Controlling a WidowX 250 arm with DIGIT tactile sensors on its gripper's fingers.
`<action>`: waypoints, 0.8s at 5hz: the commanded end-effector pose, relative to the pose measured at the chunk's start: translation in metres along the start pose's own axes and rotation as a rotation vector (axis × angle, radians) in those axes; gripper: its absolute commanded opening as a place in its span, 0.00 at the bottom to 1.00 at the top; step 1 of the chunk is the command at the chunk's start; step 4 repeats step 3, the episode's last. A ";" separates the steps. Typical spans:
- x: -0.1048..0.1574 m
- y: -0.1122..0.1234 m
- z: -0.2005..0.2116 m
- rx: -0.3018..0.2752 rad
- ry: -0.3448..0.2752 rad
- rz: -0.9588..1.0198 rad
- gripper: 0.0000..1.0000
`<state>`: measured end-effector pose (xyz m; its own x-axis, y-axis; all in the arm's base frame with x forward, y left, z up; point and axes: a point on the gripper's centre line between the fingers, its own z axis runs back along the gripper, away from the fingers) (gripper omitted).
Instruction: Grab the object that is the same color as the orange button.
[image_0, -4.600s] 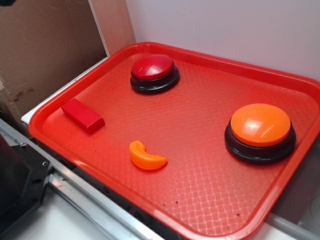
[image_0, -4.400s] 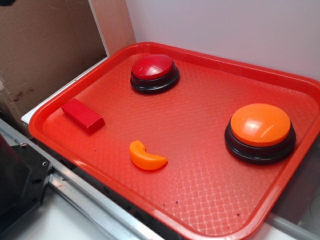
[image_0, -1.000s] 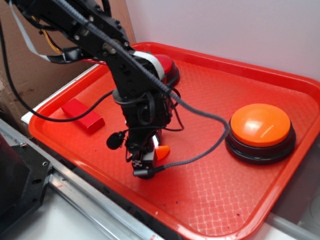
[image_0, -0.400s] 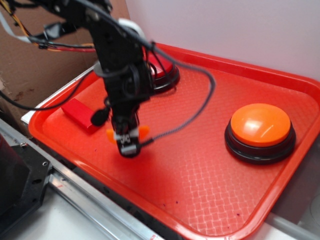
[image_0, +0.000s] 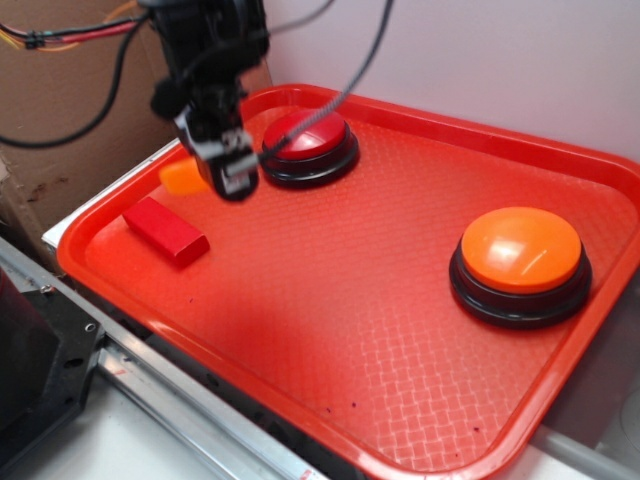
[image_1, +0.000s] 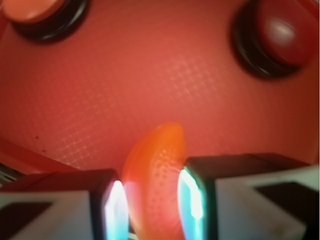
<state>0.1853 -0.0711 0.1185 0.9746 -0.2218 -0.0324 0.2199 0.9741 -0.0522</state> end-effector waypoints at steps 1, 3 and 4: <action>0.001 0.005 0.060 -0.004 -0.039 0.282 0.00; 0.002 0.009 0.074 0.032 -0.070 0.312 0.00; 0.002 0.009 0.074 0.032 -0.070 0.312 0.00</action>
